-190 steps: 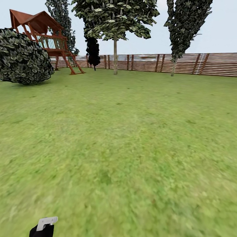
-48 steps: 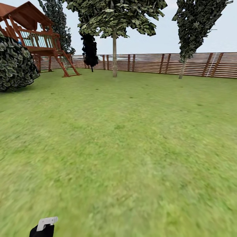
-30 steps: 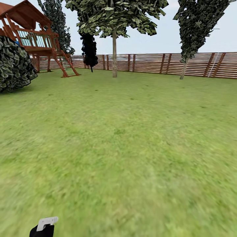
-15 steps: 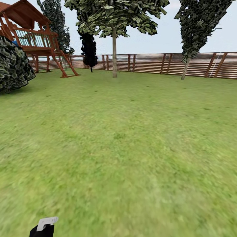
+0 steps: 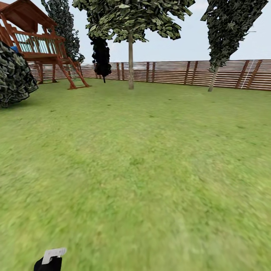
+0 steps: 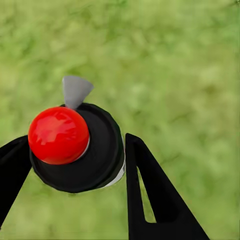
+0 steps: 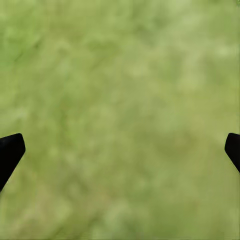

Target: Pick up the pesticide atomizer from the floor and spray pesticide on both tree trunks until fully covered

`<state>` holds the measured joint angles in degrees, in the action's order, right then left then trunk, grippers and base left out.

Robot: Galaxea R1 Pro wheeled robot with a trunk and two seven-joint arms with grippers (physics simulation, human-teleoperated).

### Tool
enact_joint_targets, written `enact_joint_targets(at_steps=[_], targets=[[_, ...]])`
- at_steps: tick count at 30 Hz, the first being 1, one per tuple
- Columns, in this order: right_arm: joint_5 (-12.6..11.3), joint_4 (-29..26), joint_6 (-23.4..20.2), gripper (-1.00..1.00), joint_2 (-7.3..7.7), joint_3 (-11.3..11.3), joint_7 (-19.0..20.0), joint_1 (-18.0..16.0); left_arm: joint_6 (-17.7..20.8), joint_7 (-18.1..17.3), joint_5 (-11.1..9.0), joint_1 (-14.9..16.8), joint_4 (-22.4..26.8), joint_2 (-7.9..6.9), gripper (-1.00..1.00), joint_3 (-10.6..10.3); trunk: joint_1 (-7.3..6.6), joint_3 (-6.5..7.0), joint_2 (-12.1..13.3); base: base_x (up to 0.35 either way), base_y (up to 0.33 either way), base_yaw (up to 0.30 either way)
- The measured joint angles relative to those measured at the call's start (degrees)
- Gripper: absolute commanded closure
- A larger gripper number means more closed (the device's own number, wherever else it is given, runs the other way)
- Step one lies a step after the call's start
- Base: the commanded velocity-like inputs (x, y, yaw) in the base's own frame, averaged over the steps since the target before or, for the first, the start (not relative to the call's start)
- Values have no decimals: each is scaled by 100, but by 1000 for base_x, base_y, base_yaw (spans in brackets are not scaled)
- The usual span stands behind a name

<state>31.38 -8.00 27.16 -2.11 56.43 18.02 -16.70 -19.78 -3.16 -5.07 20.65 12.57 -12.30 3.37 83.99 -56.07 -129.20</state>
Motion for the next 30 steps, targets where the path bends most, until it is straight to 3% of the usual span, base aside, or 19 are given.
enact_joint_targets(at_steps=[30], targets=[[0,0,0,-100,0,0,0,0,0,0,-1,0,0,0,100,4,0,0,0,338,0,0]])
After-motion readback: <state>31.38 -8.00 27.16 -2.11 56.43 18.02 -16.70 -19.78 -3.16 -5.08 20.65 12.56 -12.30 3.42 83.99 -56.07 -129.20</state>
